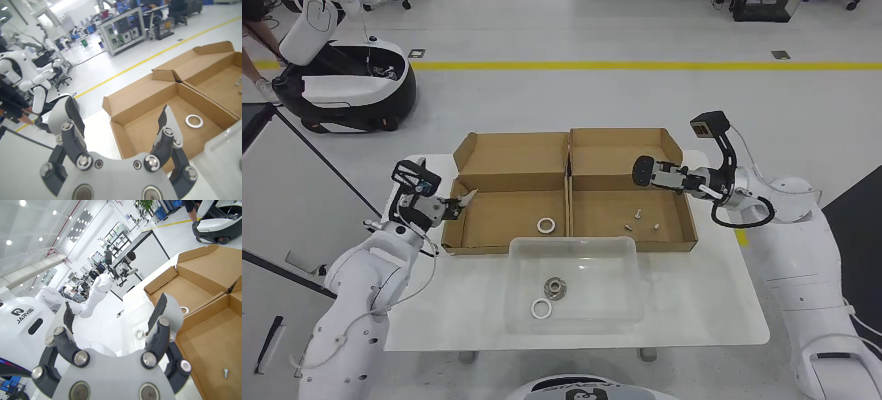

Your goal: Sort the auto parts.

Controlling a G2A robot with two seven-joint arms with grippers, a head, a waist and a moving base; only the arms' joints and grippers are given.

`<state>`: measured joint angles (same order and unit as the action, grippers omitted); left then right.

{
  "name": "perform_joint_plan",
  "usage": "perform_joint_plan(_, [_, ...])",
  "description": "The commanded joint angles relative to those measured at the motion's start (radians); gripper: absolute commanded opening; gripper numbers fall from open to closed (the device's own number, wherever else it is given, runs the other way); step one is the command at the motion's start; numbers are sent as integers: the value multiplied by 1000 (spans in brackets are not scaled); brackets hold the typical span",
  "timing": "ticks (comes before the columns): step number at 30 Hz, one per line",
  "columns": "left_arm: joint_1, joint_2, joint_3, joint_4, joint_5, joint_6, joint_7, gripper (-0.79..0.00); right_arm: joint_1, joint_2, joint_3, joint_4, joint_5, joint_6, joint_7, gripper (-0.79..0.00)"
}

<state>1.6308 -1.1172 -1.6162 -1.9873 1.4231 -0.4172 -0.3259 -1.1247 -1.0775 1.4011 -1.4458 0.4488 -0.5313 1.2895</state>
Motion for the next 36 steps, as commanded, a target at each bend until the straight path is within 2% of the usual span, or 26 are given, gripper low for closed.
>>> perform_joint_plan(1, [-31, 7, 7, -30, -6, -122, -106, 0, 0, 0, 0, 0, 0, 0, 0, 0])
perform_joint_plan(4, [-80, 12, 31, -48, -86, -231, -217, 0, 0, 0, 0, 0, 0, 0, 0, 0])
perform_joint_plan(7, [-134, 16, 69, -63, -170, -303, -369, 0, 0, 0, 0, 0, 0, 0, 0, 0])
perform_joint_plan(9, [-167, 17, 100, -69, -296, -316, -483, 0, 0, 0, 0, 0, 0, 0, 0, 0])
perform_joint_plan(13, [-240, 25, 173, -95, -401, -323, -755, 0, 0, 0, 0, 0, 0, 0, 0, 0])
perform_joint_plan(17, [-318, 50, 290, -103, -400, -220, -857, 0, 0, 0, 0, 0, 0, 0, 0, 0])
perform_joint_plan(22, [-439, 103, 459, -78, -439, -134, -943, 0, 0, 0, 0, 0, 0, 0, 0, 0])
perform_joint_plan(31, [-733, 196, 719, -31, -783, 52, -1130, 0, 0, 0, 0, 0, 0, 0, 0, 0])
perform_joint_plan(36, [-845, 232, 831, -29, -937, 99, -1176, 0, 0, 0, 0, 0, 0, 0, 0, 0])
